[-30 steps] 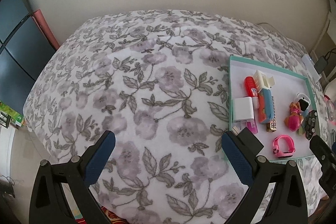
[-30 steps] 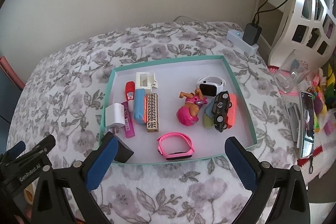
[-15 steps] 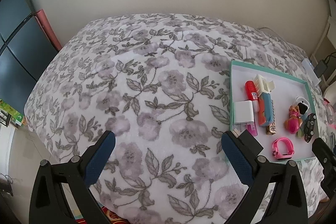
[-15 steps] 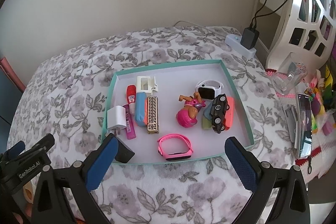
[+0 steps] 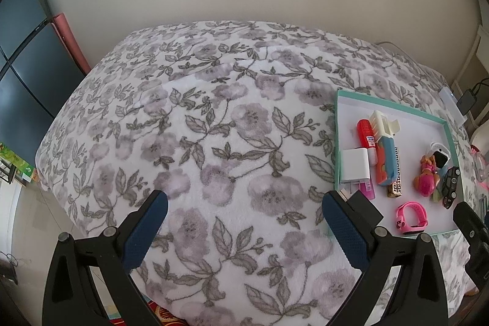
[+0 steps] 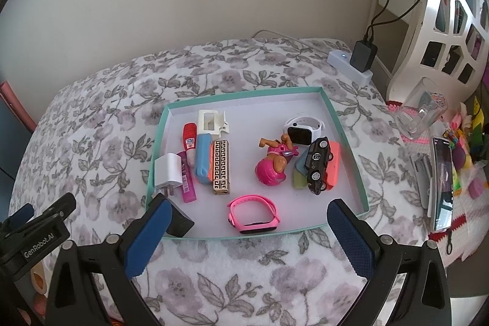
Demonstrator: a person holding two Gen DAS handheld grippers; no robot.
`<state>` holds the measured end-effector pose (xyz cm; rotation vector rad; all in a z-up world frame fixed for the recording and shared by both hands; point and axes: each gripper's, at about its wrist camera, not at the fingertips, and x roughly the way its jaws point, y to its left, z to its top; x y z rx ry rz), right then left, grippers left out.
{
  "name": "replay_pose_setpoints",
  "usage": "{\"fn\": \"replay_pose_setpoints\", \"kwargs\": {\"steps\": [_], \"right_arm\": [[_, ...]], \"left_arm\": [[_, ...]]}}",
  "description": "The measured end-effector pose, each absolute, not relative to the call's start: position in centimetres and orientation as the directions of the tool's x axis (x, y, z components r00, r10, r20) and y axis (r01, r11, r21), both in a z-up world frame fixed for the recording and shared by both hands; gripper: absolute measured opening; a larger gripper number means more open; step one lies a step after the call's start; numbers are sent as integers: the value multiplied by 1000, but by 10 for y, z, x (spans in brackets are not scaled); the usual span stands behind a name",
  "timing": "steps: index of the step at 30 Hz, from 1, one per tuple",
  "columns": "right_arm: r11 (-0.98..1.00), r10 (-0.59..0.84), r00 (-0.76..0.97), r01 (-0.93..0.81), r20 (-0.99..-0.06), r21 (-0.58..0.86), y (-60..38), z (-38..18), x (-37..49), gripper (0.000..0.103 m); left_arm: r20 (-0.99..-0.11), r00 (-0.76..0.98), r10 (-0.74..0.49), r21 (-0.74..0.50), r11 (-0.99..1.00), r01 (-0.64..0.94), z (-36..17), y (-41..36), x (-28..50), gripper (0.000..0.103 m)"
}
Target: Organize rigid objects
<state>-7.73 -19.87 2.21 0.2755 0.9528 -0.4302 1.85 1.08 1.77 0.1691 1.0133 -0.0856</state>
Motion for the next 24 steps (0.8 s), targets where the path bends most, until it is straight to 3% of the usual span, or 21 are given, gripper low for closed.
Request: {"fn": "replay_pose_setpoints", "kwargs": {"steps": [24], "right_arm": [[884,-230,500,467,-835,36,-199,20,-77,103]], "left_arm": [[-847,532,6,98,985,145,18,14,18,101]]}}
